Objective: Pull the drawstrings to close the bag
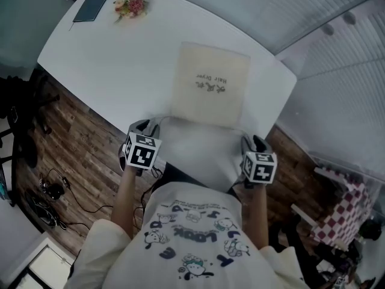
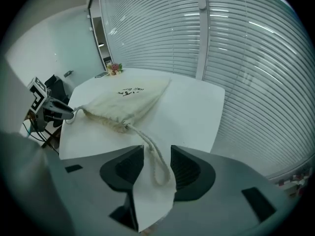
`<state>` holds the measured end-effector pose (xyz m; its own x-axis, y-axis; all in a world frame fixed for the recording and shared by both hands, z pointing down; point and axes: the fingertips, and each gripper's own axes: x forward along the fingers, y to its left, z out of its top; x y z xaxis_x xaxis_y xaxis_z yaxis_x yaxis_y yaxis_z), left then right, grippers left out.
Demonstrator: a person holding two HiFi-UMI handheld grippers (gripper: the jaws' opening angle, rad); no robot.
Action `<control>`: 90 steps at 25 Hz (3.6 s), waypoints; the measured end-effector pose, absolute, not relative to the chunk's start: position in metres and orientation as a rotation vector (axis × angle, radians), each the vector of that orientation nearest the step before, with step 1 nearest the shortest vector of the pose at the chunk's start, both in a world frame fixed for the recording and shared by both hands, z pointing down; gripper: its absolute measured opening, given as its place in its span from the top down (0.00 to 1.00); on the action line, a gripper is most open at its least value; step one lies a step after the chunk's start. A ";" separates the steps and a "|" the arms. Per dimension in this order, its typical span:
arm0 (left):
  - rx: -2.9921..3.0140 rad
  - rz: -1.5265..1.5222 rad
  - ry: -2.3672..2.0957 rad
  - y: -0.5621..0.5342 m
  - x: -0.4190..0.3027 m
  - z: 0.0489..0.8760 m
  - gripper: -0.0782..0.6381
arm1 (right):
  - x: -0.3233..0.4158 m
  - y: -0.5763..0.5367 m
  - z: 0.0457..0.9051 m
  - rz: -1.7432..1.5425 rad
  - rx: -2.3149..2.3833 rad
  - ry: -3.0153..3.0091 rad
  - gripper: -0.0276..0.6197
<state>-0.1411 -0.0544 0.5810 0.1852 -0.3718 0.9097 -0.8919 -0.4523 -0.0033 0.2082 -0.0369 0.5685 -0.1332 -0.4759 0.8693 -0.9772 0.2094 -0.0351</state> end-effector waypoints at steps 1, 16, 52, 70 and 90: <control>1.929 1.242 -1.155 -0.052 -0.142 0.580 0.65 | 0.207 -0.037 0.566 0.814 1.353 -1.735 0.68; 2.251 1.480 -0.877 -0.083 -0.082 0.558 0.58 | 0.148 -0.064 0.552 0.451 0.847 -1.865 0.67; 1.926 1.084 -1.028 -0.079 -0.085 0.581 0.82 | 0.167 -0.065 0.569 0.486 0.966 -1.759 0.93; 1.606 0.729 -1.413 -0.080 -0.117 0.577 0.82 | 0.222 -0.074 0.556 1.095 1.841 -1.615 0.93; 1.594 0.739 -1.501 -0.083 -0.152 0.581 0.82 | 0.235 -0.066 0.573 1.301 1.846 -1.652 0.93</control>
<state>-0.1522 -0.0825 0.5813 0.1225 -0.5137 0.8491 -0.9863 0.0319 0.1616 0.2353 -0.0656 0.5729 -0.0965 -0.5996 0.7944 -0.9127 -0.2651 -0.3110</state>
